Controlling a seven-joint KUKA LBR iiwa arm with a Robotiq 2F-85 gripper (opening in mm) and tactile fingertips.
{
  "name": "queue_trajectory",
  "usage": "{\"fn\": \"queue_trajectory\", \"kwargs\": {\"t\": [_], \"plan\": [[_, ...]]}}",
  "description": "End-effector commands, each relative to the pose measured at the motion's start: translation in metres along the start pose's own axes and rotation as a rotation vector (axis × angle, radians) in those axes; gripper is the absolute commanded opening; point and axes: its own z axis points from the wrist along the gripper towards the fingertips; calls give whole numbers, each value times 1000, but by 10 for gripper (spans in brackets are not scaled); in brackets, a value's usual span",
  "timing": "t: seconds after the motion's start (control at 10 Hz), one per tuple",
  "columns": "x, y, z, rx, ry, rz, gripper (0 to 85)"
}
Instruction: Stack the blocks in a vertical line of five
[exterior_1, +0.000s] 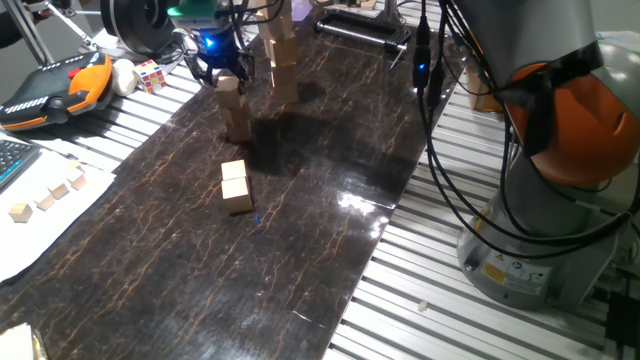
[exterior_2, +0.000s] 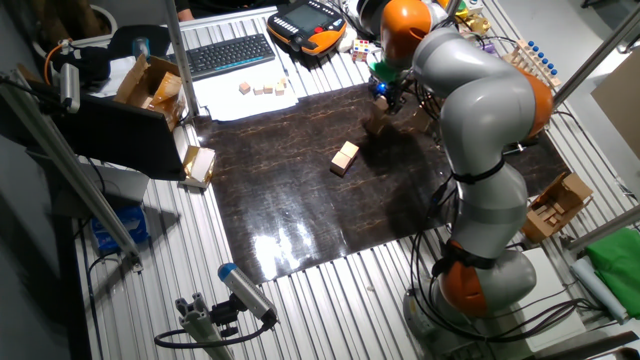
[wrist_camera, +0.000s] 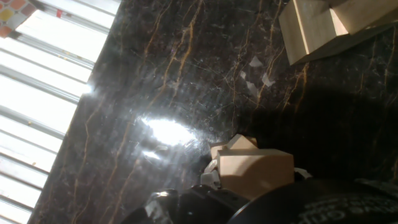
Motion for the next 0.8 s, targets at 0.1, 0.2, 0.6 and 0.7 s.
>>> {"fn": "queue_trajectory", "kwargs": {"t": [0.1,0.2,0.6,0.7], "plan": [[0,0,0,4,-5,5,623],[0,0,1,4,-5,3,630],[1,-1,-4,9,-1,2,763],[1,-3,-9,10,5,5,797]]}}
